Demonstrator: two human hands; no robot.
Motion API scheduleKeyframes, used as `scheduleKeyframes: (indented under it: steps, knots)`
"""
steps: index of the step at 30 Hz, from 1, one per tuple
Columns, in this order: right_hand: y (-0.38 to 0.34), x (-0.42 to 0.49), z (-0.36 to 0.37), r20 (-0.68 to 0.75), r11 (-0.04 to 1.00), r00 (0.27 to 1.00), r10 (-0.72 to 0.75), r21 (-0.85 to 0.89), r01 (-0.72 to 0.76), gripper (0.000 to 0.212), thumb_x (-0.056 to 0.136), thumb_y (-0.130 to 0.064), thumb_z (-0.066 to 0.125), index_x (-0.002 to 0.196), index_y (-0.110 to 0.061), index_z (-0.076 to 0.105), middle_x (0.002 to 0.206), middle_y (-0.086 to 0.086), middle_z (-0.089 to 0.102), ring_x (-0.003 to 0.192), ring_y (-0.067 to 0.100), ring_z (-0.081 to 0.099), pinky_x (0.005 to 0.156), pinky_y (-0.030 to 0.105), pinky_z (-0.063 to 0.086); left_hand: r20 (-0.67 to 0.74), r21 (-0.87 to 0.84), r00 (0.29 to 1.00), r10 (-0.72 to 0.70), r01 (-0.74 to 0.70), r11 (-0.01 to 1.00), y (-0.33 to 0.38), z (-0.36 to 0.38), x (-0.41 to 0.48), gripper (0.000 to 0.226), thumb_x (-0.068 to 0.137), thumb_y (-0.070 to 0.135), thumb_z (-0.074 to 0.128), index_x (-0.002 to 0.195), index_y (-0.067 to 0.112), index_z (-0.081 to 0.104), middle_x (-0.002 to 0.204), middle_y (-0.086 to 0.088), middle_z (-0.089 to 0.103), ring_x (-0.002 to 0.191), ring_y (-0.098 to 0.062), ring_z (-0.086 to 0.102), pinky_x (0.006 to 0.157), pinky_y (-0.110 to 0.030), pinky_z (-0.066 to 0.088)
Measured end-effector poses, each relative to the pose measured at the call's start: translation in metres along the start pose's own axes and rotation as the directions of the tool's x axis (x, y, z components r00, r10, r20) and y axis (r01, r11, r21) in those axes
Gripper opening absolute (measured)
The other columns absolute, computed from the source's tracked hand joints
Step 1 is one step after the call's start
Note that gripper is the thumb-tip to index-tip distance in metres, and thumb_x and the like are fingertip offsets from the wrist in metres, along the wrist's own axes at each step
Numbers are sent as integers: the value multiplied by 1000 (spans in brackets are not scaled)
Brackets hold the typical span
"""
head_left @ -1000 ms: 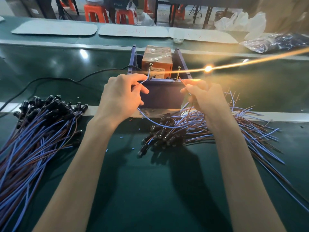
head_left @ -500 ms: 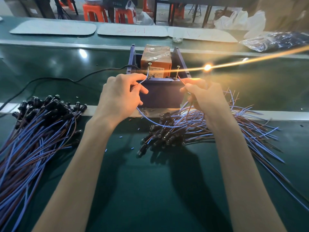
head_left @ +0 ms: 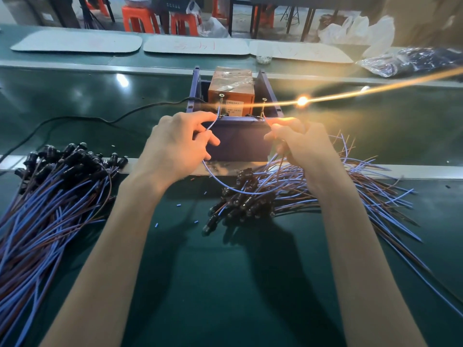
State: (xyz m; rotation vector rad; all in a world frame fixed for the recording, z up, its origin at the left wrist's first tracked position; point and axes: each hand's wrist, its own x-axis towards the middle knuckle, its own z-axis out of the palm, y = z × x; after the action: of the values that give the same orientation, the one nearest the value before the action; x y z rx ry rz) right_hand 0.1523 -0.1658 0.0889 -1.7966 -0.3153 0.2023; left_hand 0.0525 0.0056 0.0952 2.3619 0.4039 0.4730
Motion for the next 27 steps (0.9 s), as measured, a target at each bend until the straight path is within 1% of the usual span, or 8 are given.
scheduleKeyframes:
  steps: [4, 8, 13, 17, 20, 22, 24, 27]
  knots:
    - [1, -10, 1, 55, 999, 998, -8, -44, 10, 18, 96, -16, 53, 94, -17, 70, 74, -6, 69, 40, -2, 48, 41, 6, 33, 45, -30, 999, -16, 17, 999, -5, 0, -10, 35, 91, 9, 55, 118, 28, 64, 79, 19, 71, 60, -7, 68, 86, -37, 54]
    - [14, -36, -5, 131, 994, 990, 43, -105, -29, 26, 99, -27, 48, 89, -18, 70, 74, -5, 68, 43, 3, 53, 45, 6, 34, 135, -4, 990, -46, 47, 999, -20, -1, -37, 33, 90, 6, 58, 117, 26, 65, 72, 19, 71, 54, -3, 65, 70, -23, 52]
    - [9, -46, -14, 186, 989, 973, 134, -95, -118, 37, 100, -38, 41, 92, -14, 67, 78, 0, 70, 55, 7, 63, 40, 9, 35, 201, 41, 972, -122, 116, 992, -29, -11, -43, 31, 91, 9, 58, 117, 26, 65, 70, 24, 70, 56, -3, 65, 68, -20, 49]
    - [-4, -32, -6, 174, 944, 977, 124, -324, -62, 44, 100, -45, 36, 93, -17, 68, 93, 5, 70, 81, 14, 64, 73, 23, 47, 187, 135, 973, -133, 109, 985, -15, -7, -21, 29, 91, 13, 57, 113, 30, 65, 74, 18, 72, 68, -3, 66, 74, -25, 47]
    - [-6, -26, -14, 92, 827, 993, 75, -562, -10, 56, 99, -53, 28, 95, -17, 71, 102, 11, 67, 99, 27, 58, 91, 35, 41, 181, 171, 974, -137, 106, 980, -8, -2, -16, 30, 91, 16, 58, 117, 30, 63, 78, 16, 72, 82, -10, 65, 85, -27, 47]
    - [-8, -22, -25, 67, 877, 994, 81, -479, -39, 59, 100, -52, 26, 82, -17, 71, 83, 8, 66, 82, 24, 57, 80, 35, 42, 198, 171, 973, -122, 88, 981, -7, -1, -16, 30, 91, 17, 58, 118, 30, 62, 78, 16, 72, 86, -12, 64, 88, -29, 47]
    - [-9, -20, -33, 77, 965, 987, 138, -235, -117, 61, 101, -49, 30, 73, -12, 70, 56, 0, 59, 54, 15, 50, 58, 27, 41, 216, 157, 970, -109, 75, 985, -8, -4, -16, 30, 92, 19, 59, 119, 31, 61, 77, 17, 72, 82, -10, 65, 87, -30, 47]
    - [-7, -18, -44, 37, 989, 989, 144, 16, -145, 54, 102, -42, 33, 74, -10, 67, 49, -2, 61, 40, 7, 54, 40, 14, 41, 232, 143, 965, -122, 91, 986, -12, -10, -14, 29, 93, 28, 60, 121, 32, 59, 74, 20, 71, 66, 1, 66, 77, -26, 46]
